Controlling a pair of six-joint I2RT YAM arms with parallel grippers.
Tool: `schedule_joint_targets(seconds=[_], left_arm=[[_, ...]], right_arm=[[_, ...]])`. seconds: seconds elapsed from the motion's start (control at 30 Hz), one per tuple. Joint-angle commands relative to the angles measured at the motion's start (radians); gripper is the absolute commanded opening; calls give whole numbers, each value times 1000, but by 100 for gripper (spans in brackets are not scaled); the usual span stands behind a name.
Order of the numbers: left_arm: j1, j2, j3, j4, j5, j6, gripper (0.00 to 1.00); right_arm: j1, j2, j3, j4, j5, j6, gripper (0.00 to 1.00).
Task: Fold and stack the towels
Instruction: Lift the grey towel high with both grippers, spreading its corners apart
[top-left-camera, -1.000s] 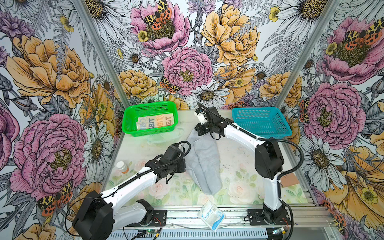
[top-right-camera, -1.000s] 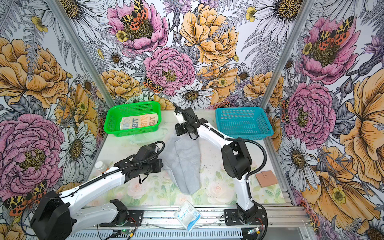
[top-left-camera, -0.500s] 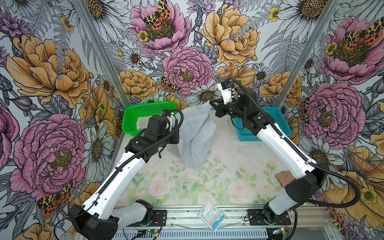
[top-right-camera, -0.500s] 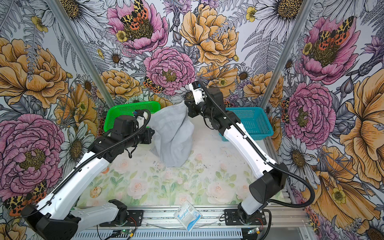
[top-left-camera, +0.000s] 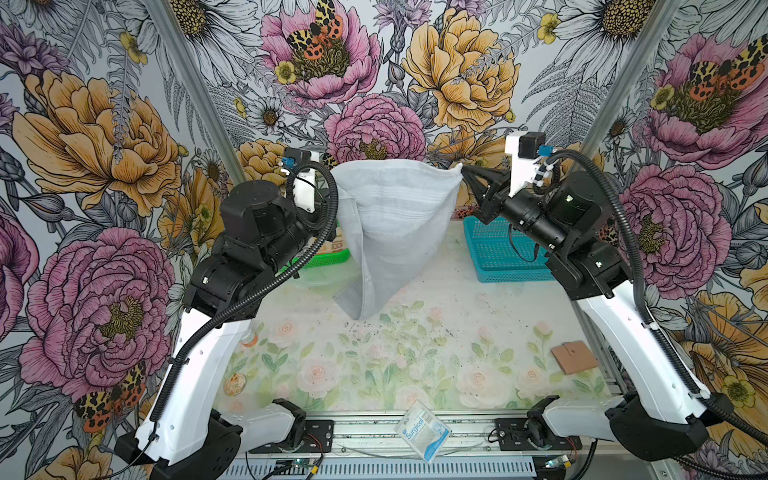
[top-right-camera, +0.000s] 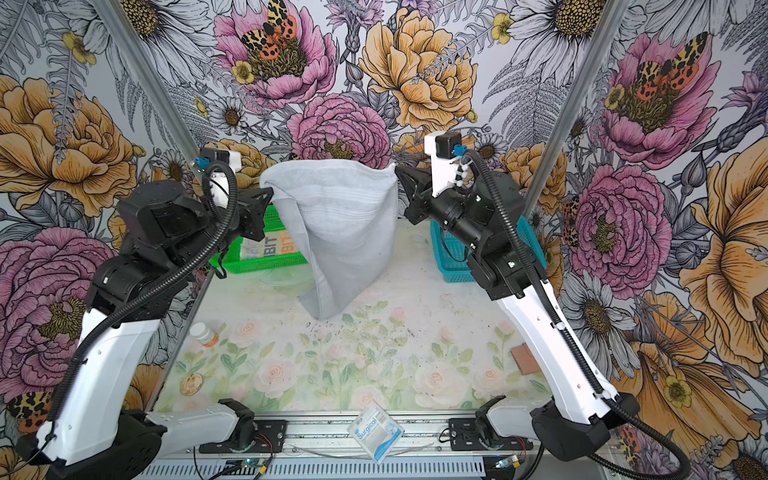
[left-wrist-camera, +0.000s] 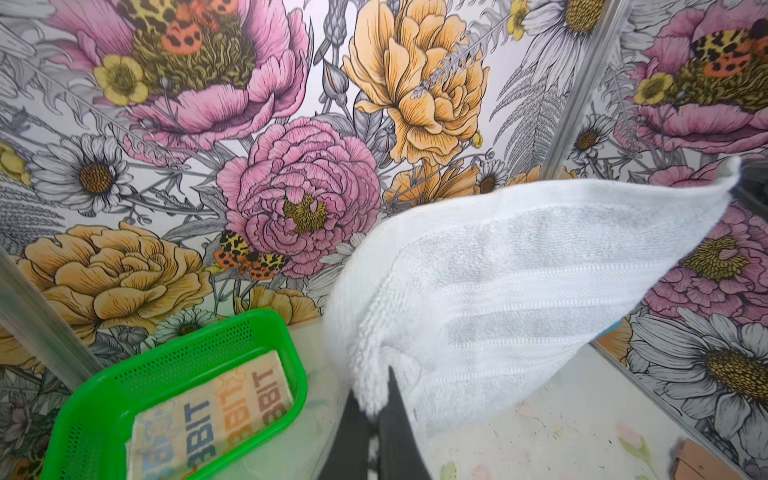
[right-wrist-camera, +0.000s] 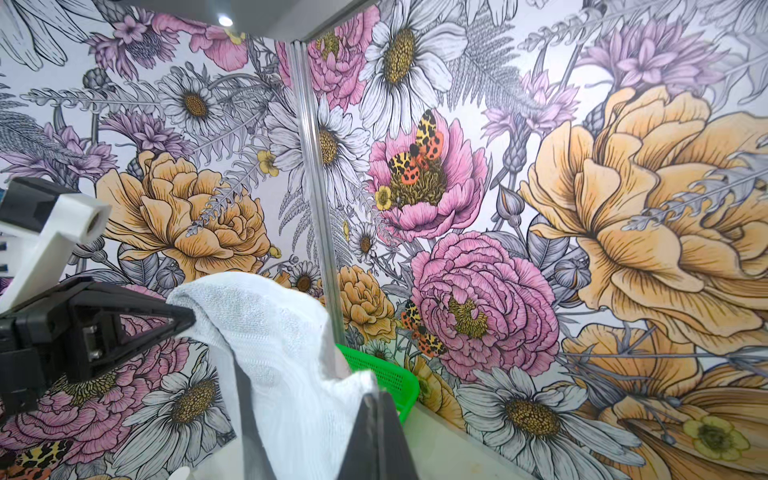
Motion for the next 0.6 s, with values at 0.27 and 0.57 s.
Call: schedule_joint_targets(seconds=[0.27,0.57], left_arm=[[-188,-48,108,220,-108,350,0],[-293,-25,219,286,-156,423,0]], right_arm=[[-1,-97,111,49,63,-103,0],[1,-138,179,55,81,-118,0]])
